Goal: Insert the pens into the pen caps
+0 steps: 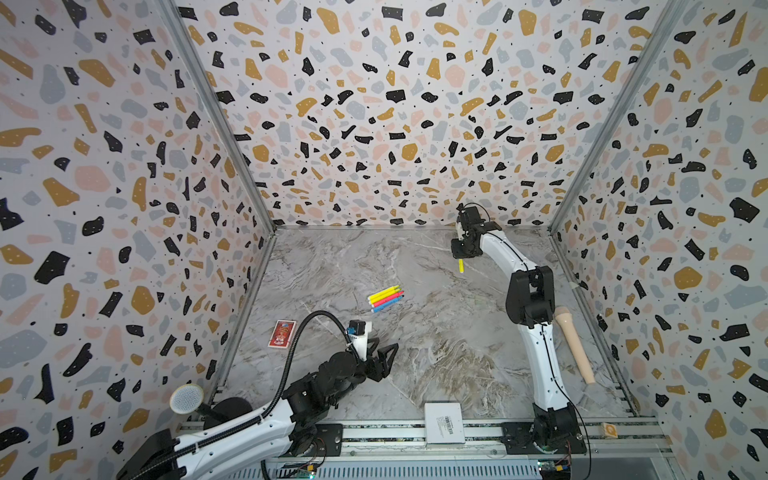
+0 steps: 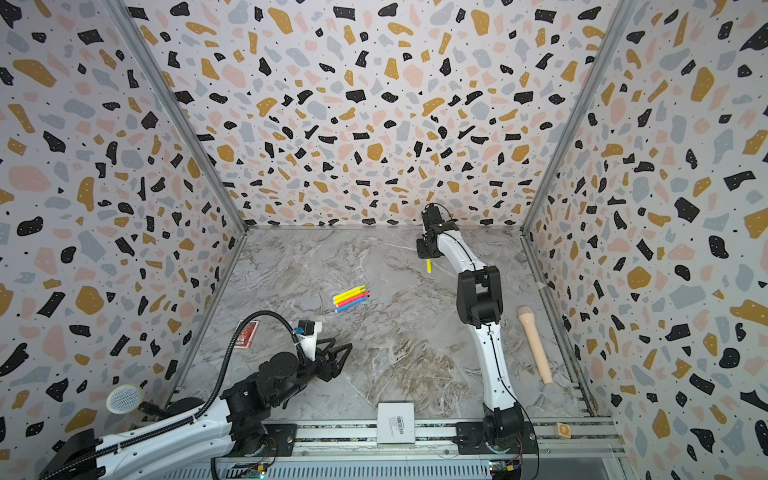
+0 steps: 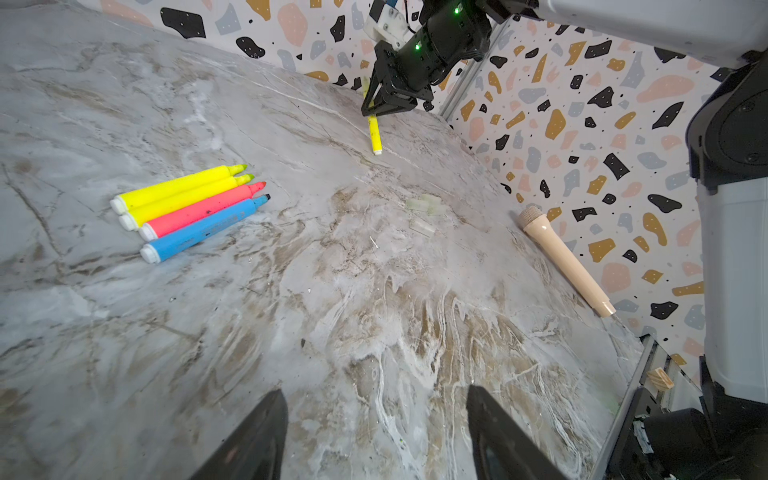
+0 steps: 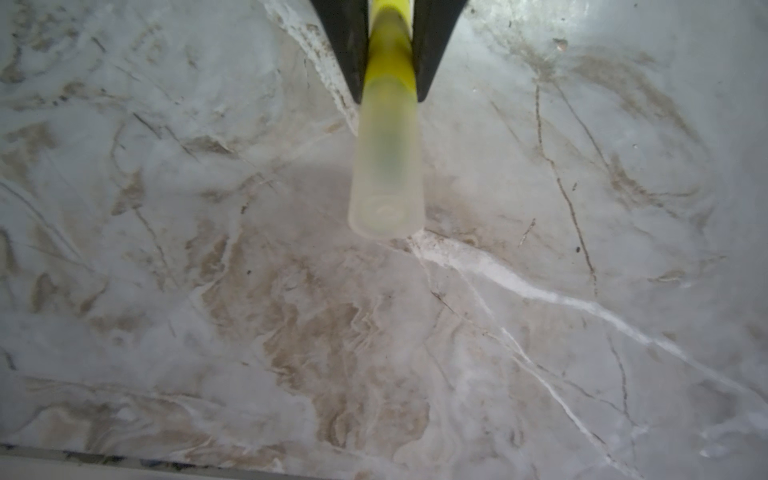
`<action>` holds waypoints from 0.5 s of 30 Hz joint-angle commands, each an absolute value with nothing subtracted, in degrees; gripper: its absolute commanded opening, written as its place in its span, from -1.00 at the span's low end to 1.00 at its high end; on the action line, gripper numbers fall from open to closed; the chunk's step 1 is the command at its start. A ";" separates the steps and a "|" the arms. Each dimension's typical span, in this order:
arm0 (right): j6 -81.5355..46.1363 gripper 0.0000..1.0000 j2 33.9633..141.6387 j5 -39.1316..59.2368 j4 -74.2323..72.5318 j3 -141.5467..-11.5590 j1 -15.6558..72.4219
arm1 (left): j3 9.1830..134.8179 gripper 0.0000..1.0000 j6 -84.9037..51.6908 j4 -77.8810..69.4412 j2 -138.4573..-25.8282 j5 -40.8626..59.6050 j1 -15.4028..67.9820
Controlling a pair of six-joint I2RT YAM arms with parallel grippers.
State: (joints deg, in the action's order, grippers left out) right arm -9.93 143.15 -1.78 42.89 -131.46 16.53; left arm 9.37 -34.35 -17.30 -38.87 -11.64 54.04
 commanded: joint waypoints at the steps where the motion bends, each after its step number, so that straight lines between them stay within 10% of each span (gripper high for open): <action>1: -9.58 -0.86 142.88 -3.34 45.88 -133.40 16.18 | 10.40 0.37 -34.42 -16.97 -38.36 -11.81 53.96; 15: -10.16 -0.06 138.29 -2.49 42.94 -129.26 16.08 | 14.84 0.35 -33.39 -14.79 -41.22 -11.08 54.01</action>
State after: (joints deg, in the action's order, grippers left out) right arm -9.82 142.98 -2.59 42.92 -130.96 16.19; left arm 11.88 -34.28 -14.04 -40.07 -11.40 54.04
